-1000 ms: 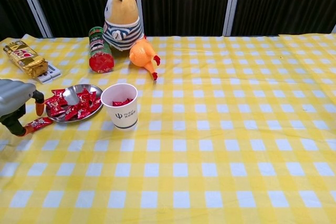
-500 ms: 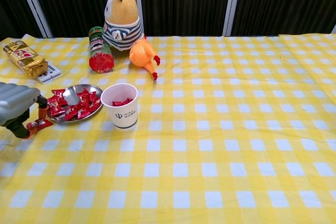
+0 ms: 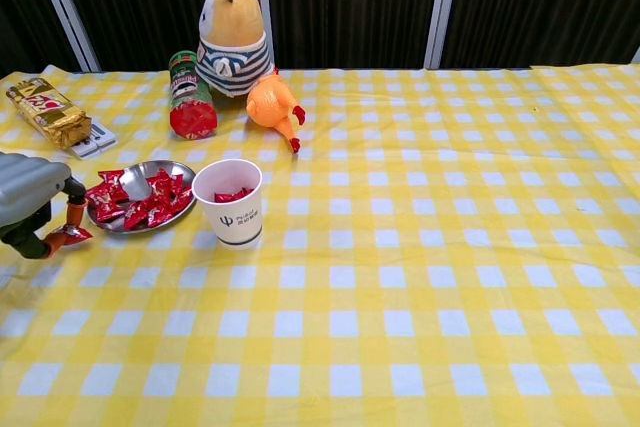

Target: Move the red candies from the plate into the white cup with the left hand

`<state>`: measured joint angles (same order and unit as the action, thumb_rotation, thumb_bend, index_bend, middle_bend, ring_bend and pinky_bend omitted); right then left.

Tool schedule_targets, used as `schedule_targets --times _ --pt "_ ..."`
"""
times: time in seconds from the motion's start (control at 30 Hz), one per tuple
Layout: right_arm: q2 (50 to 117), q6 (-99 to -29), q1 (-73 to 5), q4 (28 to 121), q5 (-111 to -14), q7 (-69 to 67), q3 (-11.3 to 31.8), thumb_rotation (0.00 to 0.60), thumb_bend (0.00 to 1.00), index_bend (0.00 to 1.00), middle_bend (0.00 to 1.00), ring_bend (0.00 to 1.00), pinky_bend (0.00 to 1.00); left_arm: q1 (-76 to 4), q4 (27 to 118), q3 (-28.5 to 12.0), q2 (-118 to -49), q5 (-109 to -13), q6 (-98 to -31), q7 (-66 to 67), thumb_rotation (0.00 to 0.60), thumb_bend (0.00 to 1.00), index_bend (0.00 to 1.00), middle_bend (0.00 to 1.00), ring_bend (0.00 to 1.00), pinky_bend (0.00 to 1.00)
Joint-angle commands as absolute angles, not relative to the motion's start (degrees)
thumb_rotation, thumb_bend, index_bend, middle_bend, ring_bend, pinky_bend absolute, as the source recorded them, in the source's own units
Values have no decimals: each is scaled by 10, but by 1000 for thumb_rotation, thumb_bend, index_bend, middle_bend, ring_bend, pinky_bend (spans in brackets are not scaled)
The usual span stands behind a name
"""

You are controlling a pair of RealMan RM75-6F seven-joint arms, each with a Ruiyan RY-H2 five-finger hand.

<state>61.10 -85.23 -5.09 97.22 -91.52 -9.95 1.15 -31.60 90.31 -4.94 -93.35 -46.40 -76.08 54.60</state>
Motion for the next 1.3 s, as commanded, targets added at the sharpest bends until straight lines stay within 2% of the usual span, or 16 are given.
schedule_targets --times 0.03,0.33,0.5,1.0,1.3 --pt "611 -852 -51 972 -914 -102 12 600 386 0 0 0 0 -315 931 -51 -918 -477 -768 542 600 490 529 932 909 959" --pt "610 -852 -52 973 -916 -100 12 600 386 0 0 0 0 -330 1047 -74 -872 -530 -793 546 600 490 522 931 908 959" --pt "610 -852 -51 974 -916 -100 12 600 386 0 0 0 0 -350 1073 -89 -880 -537 -793 565 600 490 513 931 907 959" --pt "608 -848 -53 975 -914 -112 12 600 386 0 0 0 0 -420 1014 -124 -977 -521 -773 612 600 486 511 930 906 959" --pt "606 -848 -53 977 -914 -117 12 600 385 0 0 0 0 -445 991 -128 -1006 -482 -760 641 600 450 486 903 882 959"
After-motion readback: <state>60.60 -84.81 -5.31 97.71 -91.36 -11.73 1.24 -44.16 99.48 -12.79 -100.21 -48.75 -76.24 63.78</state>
